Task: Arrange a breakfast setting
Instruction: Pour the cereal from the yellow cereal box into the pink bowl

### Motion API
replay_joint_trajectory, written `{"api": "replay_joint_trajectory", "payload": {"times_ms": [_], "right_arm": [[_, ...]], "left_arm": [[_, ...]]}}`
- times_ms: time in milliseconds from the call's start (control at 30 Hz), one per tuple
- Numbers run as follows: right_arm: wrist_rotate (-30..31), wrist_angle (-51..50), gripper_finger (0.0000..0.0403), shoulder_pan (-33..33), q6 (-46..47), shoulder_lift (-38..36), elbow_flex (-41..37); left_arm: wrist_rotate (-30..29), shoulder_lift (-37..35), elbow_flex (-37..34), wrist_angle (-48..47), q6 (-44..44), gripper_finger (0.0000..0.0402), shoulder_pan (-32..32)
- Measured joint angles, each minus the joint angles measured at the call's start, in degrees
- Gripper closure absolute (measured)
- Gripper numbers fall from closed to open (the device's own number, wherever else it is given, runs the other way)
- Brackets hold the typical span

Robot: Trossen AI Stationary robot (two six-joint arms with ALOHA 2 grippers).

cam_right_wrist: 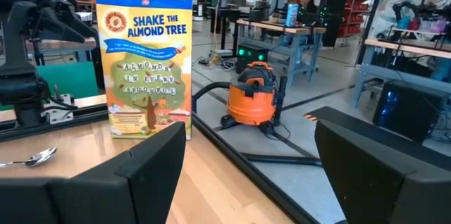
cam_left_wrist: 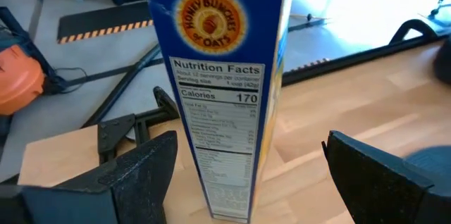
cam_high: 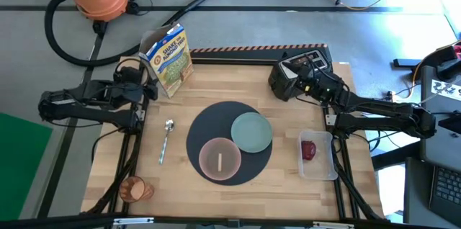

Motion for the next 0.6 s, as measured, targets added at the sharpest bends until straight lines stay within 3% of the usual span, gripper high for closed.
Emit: {"api": "replay_joint_trajectory", "payload": {"times_ms": [600], "right_arm": [[-0.6, -1.3, 0.0100, 0.0, -0.1, 0.0, 0.0]], "left_arm": [[-2.6, 0.1, -12.3, 6.6, -4.9, 0.0053, 0.2]]}}
